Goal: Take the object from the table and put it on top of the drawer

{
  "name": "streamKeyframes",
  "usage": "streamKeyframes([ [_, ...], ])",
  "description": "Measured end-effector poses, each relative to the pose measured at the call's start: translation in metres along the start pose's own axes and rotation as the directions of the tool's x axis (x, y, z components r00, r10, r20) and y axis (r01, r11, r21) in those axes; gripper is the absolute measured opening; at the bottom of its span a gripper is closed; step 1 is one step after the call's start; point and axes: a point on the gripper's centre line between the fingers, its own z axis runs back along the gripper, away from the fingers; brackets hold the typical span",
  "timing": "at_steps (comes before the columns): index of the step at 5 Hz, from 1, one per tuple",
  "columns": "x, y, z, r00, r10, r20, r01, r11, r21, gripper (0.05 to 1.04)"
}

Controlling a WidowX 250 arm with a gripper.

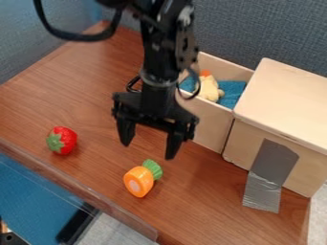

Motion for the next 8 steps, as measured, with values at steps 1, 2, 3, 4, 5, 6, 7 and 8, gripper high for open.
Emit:
streamKeyframes([
  [1,0.007,-0.001,0.001,0.999,0.028,0.041,-0.027,0.999,-0.017,0.999],
  [2,0.010,-0.001,0.004,0.996,0.027,0.084,-0.025,0.999,-0.028,0.999],
  [3,-0.004,0.000,-0.006,0.997,0.044,0.067,-0.043,0.999,-0.020,0.999],
  [4,-0.012,-0.005,-0.010,0.995,0.076,0.068,-0.077,0.997,0.018,0.999],
  [5,-0.016,-0.002,-0.022,0.993,0.110,0.035,-0.112,0.992,0.061,0.999],
  [6,-0.011,-0.015,-0.039,0.993,0.116,-0.007,-0.115,0.990,0.087,0.999],
  [7,-0.014,-0.015,-0.052,0.991,0.125,-0.045,-0.120,0.987,0.105,0.999],
  [8,-0.013,-0.010,-0.061,0.988,0.142,-0.066,-0.135,0.986,0.096,0.999],
])
